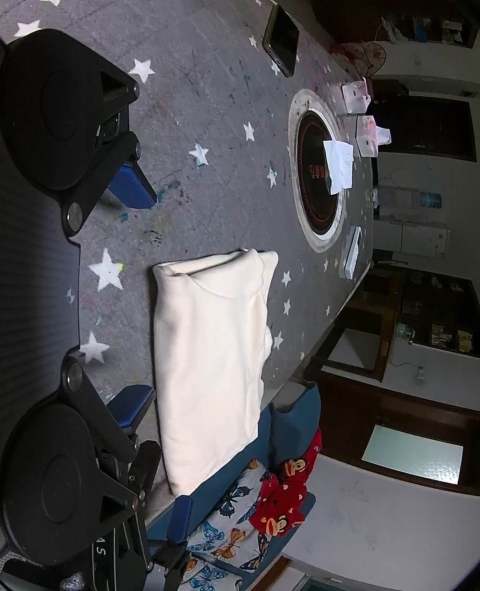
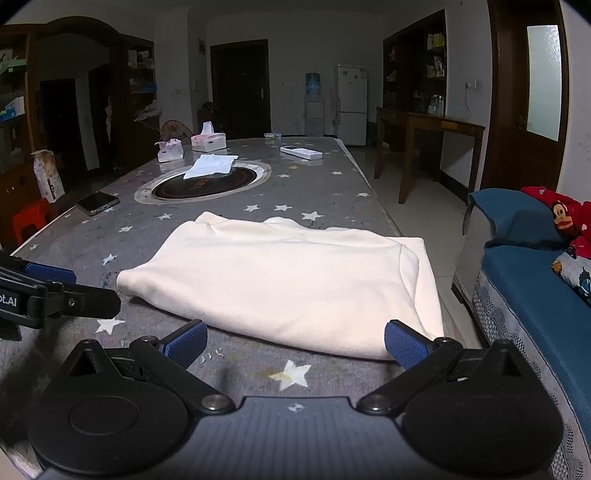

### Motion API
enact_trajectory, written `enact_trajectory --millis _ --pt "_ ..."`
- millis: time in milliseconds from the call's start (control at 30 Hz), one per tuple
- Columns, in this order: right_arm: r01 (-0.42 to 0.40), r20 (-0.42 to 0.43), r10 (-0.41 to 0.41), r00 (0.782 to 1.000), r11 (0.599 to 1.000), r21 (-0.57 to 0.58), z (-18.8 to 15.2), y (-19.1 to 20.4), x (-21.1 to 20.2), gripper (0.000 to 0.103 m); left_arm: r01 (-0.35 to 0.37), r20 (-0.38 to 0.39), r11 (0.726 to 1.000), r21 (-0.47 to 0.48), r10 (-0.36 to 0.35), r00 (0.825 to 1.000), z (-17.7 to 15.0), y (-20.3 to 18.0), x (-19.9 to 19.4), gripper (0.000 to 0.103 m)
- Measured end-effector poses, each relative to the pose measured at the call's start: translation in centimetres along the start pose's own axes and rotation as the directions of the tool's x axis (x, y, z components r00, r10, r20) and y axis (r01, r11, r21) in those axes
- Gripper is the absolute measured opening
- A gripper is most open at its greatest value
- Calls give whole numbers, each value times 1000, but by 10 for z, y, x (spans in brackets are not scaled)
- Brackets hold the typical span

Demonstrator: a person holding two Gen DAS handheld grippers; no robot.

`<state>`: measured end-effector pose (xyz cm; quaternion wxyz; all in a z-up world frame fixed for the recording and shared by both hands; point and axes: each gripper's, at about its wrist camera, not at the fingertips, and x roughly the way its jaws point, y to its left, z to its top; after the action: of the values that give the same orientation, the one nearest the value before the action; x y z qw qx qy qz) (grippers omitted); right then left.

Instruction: Fold clothes

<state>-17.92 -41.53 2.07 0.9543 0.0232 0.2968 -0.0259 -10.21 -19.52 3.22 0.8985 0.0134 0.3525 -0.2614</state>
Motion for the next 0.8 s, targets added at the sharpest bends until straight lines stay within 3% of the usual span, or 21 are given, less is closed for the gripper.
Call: enact_trajectory --millis 800 --pt "26 -8 -26 1000 999 -21 -10 9 -9 103 -1 7 1000 29 1 1000 -9 -12 -13 103"
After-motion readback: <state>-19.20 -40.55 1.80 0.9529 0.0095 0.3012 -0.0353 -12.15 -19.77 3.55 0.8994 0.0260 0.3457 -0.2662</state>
